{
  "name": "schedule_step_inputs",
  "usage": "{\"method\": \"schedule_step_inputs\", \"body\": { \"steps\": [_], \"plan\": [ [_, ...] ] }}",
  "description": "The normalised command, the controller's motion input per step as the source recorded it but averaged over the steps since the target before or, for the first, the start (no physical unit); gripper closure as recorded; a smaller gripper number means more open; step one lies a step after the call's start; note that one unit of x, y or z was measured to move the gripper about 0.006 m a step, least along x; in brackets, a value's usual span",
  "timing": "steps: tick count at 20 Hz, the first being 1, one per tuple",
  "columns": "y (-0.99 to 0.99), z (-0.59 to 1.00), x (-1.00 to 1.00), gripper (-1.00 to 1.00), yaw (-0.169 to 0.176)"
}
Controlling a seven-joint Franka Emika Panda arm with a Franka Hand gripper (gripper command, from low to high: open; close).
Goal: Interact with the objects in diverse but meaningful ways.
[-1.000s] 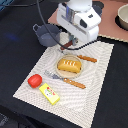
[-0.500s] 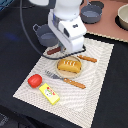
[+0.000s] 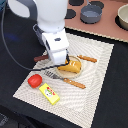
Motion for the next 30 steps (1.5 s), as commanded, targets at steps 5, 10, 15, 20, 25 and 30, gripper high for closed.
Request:
{"method": "schedule_step_inputs", "body": {
  "steps": [5,10,15,20,25,30],
  "plan": [
    [0.00,-0.11,-0.56,-1.00,0.000],
    [-0.13,0.78,-0.40,-1.00,-0.072],
    [-0.34,0.97,-0.15,-1.00,-0.114],
    [-0.45,0.63,0.00,-1.00,-0.096],
    [-0.49,0.18,0.00,-1.00,-0.044],
    [-0.52,-0.17,-0.05,-1.00,0.069]
  ]
}}
